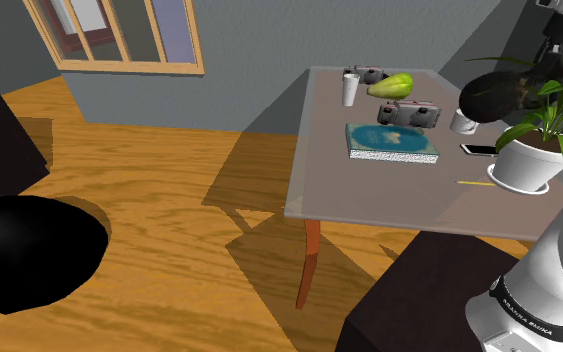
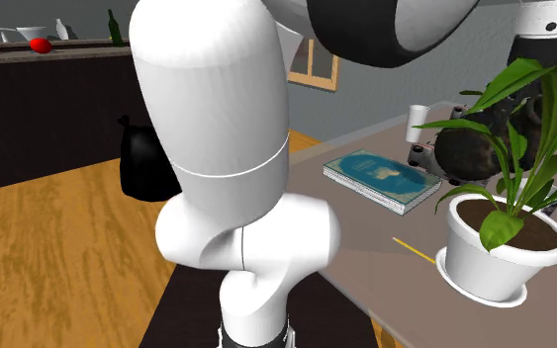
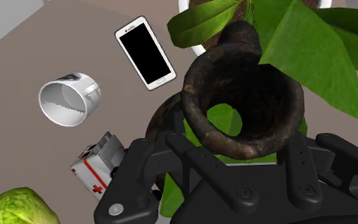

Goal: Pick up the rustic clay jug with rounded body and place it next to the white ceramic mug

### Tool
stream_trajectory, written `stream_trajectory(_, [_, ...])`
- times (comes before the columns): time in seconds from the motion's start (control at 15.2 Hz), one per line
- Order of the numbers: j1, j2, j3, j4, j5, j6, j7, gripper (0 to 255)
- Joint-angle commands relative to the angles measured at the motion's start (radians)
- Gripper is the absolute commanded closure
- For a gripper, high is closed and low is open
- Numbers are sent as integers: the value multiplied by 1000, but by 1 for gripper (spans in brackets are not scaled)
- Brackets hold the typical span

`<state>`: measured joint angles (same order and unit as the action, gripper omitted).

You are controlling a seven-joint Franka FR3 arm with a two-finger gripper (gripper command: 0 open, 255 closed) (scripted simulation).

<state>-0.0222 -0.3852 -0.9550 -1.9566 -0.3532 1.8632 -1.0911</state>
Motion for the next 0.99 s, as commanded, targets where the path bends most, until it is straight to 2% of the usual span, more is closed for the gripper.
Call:
stream_trajectory(0.0, [34,63,-93,67,45,7,-81,255])
stream_trajectory(0.13, [88,147,-212,131,118,17,-170,255])
stream_trajectory(0.2, [126,203,-291,165,173,21,-225,255])
stream_trajectory(0.26, [180,285,-402,201,261,25,-301,255])
stream_trajectory(0.33, [160,494,-514,242,496,13,-472,255])
stream_trajectory(0.4, [18,598,-447,288,610,-13,-557,255])
stream_trajectory(0.46, [-70,691,-431,337,711,-46,-628,255])
stream_trajectory(0.53, [-202,693,-311,382,704,-54,-631,255])
stream_trajectory(0.79, [-500,875,-183,606,865,-155,-733,255])
stream_trajectory(0.86, [-620,947,-135,722,919,-203,-754,255])
stream_trajectory(0.92, [-612,945,-135,702,917,-188,-757,255])
